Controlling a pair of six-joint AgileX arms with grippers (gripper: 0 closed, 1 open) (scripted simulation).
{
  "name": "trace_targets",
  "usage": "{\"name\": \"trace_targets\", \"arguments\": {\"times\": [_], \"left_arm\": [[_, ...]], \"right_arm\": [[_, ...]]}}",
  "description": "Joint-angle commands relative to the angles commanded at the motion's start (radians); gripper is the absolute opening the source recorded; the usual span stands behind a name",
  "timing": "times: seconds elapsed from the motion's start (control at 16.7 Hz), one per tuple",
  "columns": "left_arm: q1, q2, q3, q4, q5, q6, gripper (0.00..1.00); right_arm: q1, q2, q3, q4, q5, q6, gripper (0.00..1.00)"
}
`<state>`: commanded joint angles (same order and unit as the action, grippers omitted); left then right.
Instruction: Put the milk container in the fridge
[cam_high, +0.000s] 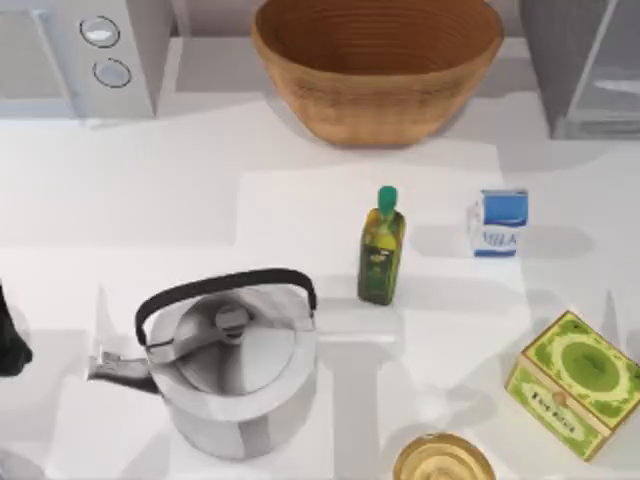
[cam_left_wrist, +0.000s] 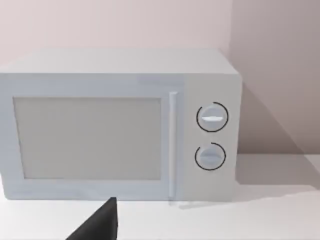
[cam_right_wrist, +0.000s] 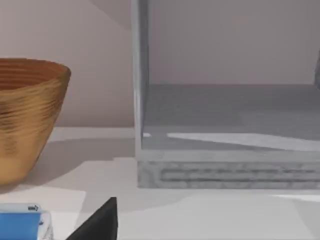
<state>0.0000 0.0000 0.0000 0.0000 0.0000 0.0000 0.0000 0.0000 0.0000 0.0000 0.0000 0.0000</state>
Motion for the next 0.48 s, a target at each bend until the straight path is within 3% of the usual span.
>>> {"name": "trace_targets", "arguments": {"times": [0.24,0.48], "left_arm": [[0.0,0.0,0.0,0.0,0.0,0.0,1.0],[0.0,0.0,0.0,0.0,0.0,0.0,1.0]], "right_arm": [[0.012,0.031,0.013,0.015,0.011,0.007,1.0],[0.078,0.222,0.087,0.097,0.07,0.044,1.0]]}}
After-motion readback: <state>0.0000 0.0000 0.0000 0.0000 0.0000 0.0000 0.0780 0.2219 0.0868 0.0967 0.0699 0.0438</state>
